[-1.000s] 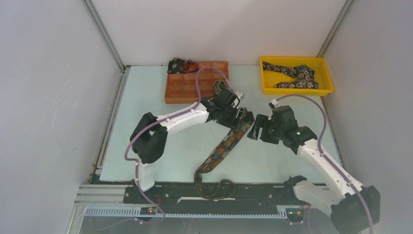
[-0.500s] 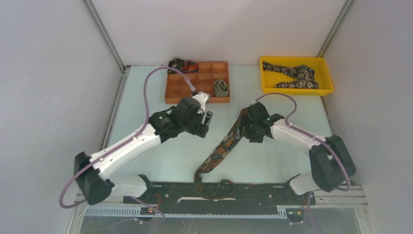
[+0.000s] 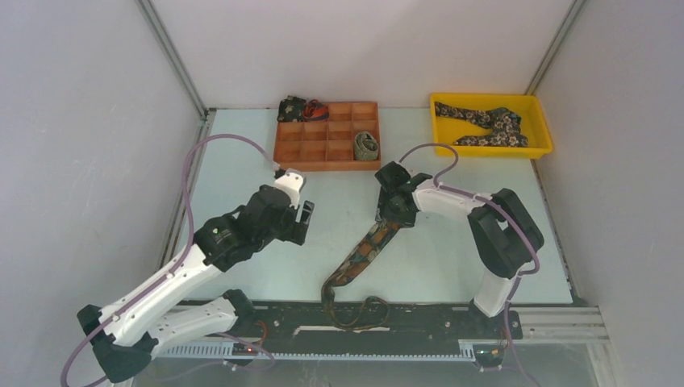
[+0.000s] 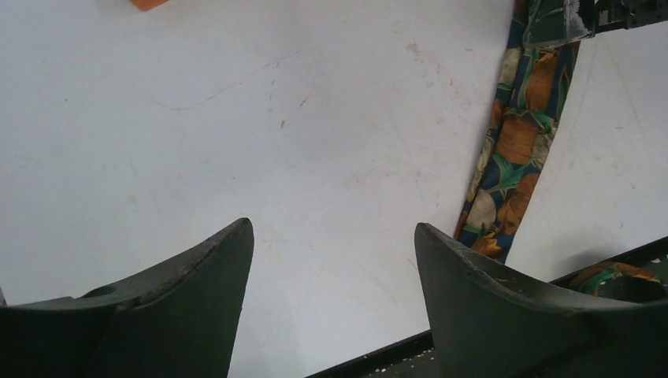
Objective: Roll the ties
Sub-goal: Flatten out the tie at the center of the board.
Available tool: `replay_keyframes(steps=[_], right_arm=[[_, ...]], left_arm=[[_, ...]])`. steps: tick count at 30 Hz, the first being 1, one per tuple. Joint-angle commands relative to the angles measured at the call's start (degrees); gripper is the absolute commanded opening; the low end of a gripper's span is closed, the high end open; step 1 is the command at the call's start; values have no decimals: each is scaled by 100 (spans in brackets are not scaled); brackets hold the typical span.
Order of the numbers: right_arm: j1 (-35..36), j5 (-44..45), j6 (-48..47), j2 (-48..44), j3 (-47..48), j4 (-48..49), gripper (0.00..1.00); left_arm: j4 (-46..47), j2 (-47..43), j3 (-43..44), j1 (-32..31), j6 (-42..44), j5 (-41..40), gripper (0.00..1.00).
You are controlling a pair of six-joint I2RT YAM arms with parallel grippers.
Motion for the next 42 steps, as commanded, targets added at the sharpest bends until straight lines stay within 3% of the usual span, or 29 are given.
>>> replay_keyframes(steps=[1, 9, 17, 23, 28, 42], right_arm=[[193, 606, 115, 323, 400, -434, 60], [358, 685, 61, 906, 489, -681, 50], [408, 621, 25, 1239, 481, -464, 17], [173, 517, -83, 1056, 489, -326, 5], [-401, 654, -293, 732, 418, -369, 2], [-2979, 251, -1103, 305, 249, 125, 0]], left_arm=[[191, -216, -319, 39, 93, -225, 82], [410, -324, -574, 36, 108, -256, 81], [434, -362, -630, 44, 99, -270, 81], [437, -369, -635, 44, 84, -214, 81], [449, -299, -558, 44, 18, 48, 82], [526, 932, -62, -41, -688, 1546, 90]])
